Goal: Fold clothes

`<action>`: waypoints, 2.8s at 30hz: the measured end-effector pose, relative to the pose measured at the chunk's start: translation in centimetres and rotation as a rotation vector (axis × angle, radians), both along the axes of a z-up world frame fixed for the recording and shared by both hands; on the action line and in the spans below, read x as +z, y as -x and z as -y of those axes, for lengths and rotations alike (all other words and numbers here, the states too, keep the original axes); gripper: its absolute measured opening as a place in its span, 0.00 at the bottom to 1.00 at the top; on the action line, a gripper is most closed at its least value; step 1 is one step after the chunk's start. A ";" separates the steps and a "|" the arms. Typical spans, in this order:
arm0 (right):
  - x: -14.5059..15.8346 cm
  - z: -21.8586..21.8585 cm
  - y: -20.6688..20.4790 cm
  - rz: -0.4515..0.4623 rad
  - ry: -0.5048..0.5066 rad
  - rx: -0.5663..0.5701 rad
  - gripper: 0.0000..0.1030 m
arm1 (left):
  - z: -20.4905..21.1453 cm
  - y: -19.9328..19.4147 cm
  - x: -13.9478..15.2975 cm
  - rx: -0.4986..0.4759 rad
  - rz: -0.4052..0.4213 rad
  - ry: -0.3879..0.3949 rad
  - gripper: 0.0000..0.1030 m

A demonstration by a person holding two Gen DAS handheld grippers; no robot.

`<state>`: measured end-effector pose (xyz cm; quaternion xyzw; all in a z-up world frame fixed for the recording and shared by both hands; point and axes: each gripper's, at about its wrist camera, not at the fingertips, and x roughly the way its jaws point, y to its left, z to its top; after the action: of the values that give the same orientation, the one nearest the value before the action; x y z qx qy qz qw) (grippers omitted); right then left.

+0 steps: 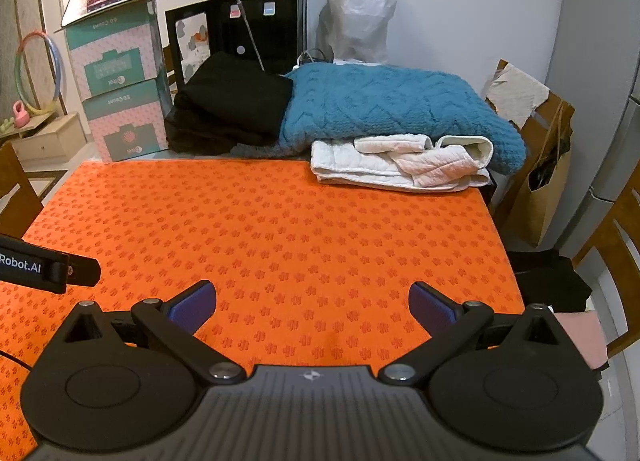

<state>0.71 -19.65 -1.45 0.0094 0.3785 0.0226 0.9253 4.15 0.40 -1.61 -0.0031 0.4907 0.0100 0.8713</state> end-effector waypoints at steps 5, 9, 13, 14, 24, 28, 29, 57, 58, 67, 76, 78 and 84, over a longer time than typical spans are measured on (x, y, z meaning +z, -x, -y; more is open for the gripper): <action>-0.4 -0.3 -2.3 -0.008 0.004 0.035 1.00 | -0.2 -1.9 -0.4 -0.001 -0.003 0.001 1.00; -0.6 -0.9 -4.8 -0.008 0.013 0.081 1.00 | -0.7 -4.0 -1.0 0.007 -0.010 0.006 1.00; -0.6 -1.7 -9.2 -0.002 0.010 0.137 1.00 | -1.4 -6.5 -2.0 0.020 -0.021 0.015 1.00; -0.6 -1.9 -10.4 0.002 0.010 0.148 1.00 | -1.7 -7.1 -2.2 0.024 -0.024 0.017 1.00; -2.8 -6.5 -23.1 0.058 0.066 0.363 1.00 | -4.7 -11.9 -5.2 0.065 -0.065 0.021 1.00; -3.9 -8.5 -26.9 0.074 0.097 0.418 1.00 | -6.2 -13.4 -6.2 0.093 -0.082 0.017 1.00; -4.1 -8.9 -27.5 0.076 0.102 0.425 1.00 | -6.5 -13.8 -6.5 0.100 -0.086 0.017 1.00; 4.7 -8.3 -26.3 0.161 0.094 0.476 0.15 | -9.5 -8.2 -4.0 0.159 -0.052 0.093 0.99; 5.5 -7.9 -25.4 0.164 0.088 0.480 0.15 | -9.4 -7.8 -3.6 0.154 -0.043 0.093 0.99; 9.8 -4.5 -12.8 0.071 0.018 0.571 0.14 | -7.3 -1.8 -0.6 0.041 -0.009 0.098 0.99; 10.4 -2.7 -0.8 -0.100 0.029 0.706 0.14 | -5.4 5.6 -0.9 -0.088 -0.085 0.130 0.99; 10.8 -3.0 0.2 -0.112 0.046 0.738 0.14 | -5.4 6.9 -0.9 -0.097 -0.097 0.136 0.99; 11.9 -3.8 3.0 -0.147 0.099 0.833 0.14 | -6.3 9.4 -0.8 -0.082 -0.110 0.138 0.99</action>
<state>-2.32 -15.87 10.46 -0.1870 0.4156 0.3757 0.8069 -5.21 6.66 -2.41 -0.0423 0.5372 -0.0591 0.8403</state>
